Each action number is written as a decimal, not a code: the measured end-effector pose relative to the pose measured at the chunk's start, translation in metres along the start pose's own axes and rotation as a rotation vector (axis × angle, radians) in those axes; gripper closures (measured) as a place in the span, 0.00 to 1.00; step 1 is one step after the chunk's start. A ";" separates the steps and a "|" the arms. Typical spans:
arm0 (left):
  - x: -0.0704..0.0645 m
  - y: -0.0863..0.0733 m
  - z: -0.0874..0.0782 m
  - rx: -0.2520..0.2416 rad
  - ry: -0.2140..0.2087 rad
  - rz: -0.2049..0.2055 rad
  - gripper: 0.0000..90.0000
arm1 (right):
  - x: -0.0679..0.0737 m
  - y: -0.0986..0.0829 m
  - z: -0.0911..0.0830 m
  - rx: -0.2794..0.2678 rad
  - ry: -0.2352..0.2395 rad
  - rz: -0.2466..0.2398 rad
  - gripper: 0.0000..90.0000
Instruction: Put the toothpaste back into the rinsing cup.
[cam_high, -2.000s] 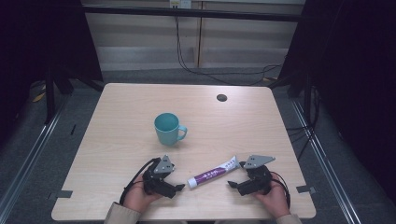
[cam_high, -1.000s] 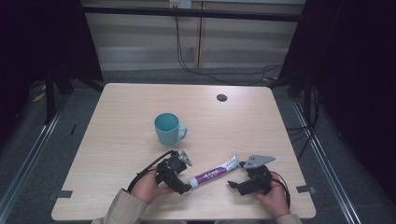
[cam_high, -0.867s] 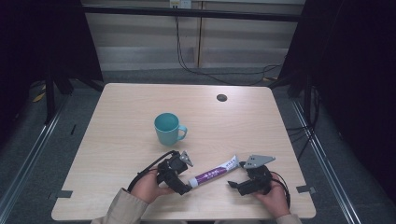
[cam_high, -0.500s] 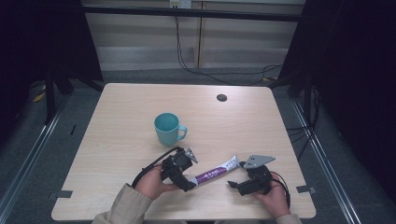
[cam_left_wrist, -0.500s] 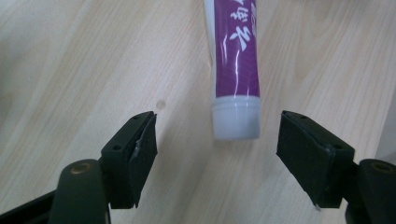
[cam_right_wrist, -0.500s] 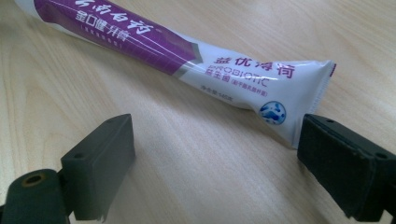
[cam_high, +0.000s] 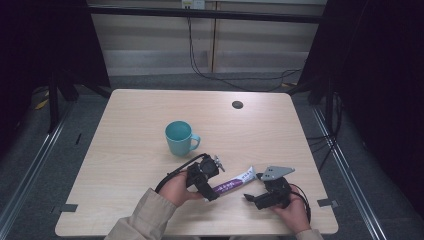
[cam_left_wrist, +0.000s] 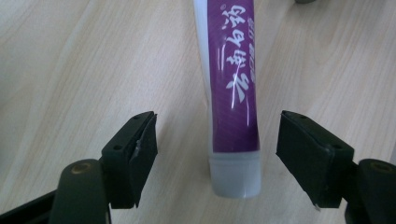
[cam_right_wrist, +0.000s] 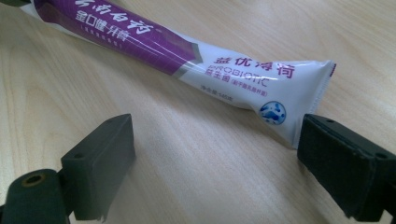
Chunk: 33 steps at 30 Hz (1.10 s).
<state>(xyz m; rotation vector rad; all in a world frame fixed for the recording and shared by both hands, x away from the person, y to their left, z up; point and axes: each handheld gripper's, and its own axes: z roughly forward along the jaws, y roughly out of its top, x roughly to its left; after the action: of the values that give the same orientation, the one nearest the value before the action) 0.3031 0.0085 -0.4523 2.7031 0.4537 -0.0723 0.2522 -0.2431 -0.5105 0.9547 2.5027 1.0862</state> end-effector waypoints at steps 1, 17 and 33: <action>0.000 0.001 0.001 0.003 -0.004 -0.012 0.32 | 0.000 0.000 0.000 0.000 0.000 0.000 0.11; 0.003 0.023 0.013 0.052 -0.003 0.001 0.36 | 0.000 0.000 0.000 0.000 0.000 0.000 0.11; 0.002 0.036 0.022 0.084 -0.004 0.011 0.39 | 0.000 0.000 0.000 0.000 0.000 0.000 0.11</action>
<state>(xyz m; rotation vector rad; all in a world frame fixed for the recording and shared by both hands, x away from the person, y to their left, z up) 0.3171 -0.0312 -0.4592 2.7866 0.4440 -0.0957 0.2522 -0.2431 -0.5106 0.9547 2.5027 1.0859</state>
